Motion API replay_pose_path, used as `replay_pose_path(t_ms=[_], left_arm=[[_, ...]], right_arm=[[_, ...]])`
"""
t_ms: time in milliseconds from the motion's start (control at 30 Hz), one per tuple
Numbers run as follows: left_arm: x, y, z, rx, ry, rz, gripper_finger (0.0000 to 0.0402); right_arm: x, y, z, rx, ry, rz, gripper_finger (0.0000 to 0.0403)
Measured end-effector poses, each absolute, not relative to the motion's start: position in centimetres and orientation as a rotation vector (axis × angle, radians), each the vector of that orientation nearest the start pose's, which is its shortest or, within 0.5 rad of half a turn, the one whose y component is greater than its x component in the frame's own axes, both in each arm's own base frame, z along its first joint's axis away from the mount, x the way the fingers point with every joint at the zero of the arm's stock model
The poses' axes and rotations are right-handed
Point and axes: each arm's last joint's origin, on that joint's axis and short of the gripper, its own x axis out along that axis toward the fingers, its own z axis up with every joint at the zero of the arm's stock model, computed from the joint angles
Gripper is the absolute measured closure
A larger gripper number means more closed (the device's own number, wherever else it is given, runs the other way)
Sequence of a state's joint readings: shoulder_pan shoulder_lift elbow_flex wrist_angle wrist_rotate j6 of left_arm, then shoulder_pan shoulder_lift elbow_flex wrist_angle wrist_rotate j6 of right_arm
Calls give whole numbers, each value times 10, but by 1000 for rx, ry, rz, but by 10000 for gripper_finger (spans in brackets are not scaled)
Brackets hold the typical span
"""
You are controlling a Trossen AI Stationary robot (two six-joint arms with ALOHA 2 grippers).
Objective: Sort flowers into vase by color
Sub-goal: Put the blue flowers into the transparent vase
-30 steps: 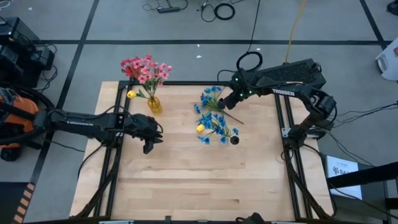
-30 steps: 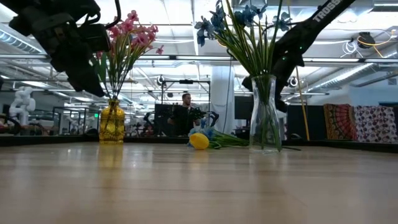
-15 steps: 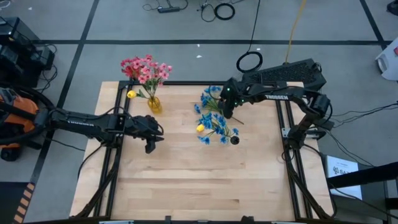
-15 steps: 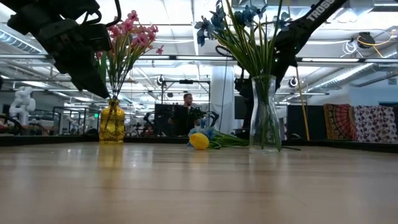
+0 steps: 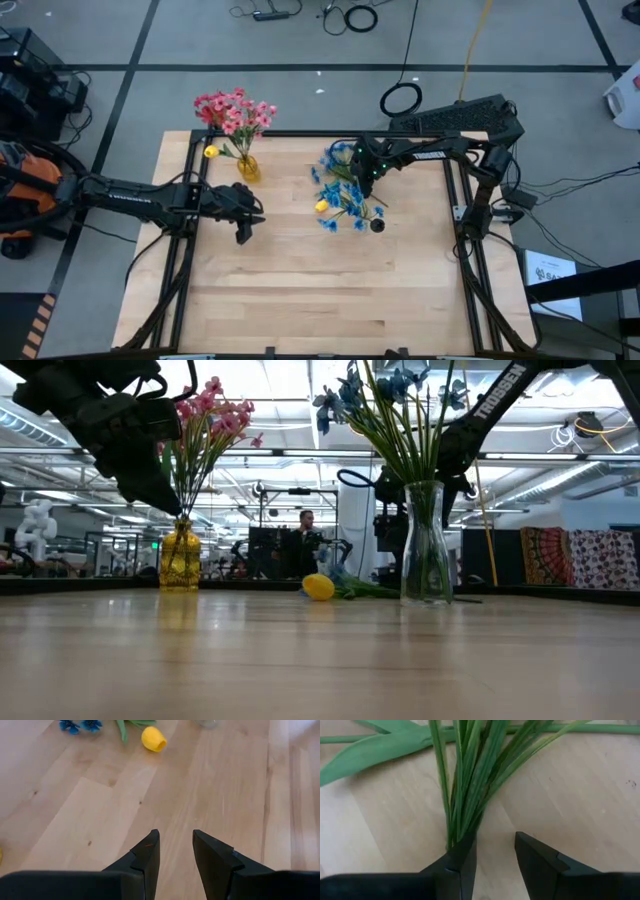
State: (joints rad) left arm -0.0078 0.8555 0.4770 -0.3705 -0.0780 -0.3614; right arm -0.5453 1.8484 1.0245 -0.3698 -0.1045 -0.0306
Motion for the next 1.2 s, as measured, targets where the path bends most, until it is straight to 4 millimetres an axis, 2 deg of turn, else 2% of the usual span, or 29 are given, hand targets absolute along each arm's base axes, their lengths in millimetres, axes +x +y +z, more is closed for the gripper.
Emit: replay_pose_path(t_ms=[167,333,500,733,833,933,1033,1200], left_arm=[[167,1,202,-312,727,204,279],[167,1,202,-310,727,207,279],[167,2,202,-303,724,222,279],[167,2,202,-298,722,233,279],[167,2,202,-298,722,233,279],[167,2,202,-298,720,233,279],[168,2,203,-299,717,233,279],[168,2,203,-299,717,233,279]], right_arm=[[285,-174,140,383,1124,-398,273],[280,-176,172,377,1006,-433,273],[286,-170,177,394,947,-333,273],[299,-160,149,393,1025,-289,273],[301,-159,135,362,1083,-330,273],[301,-160,132,319,1117,-381,278],[300,-160,131,306,1132,-384,304],[295,-163,130,308,1161,-382,383]])
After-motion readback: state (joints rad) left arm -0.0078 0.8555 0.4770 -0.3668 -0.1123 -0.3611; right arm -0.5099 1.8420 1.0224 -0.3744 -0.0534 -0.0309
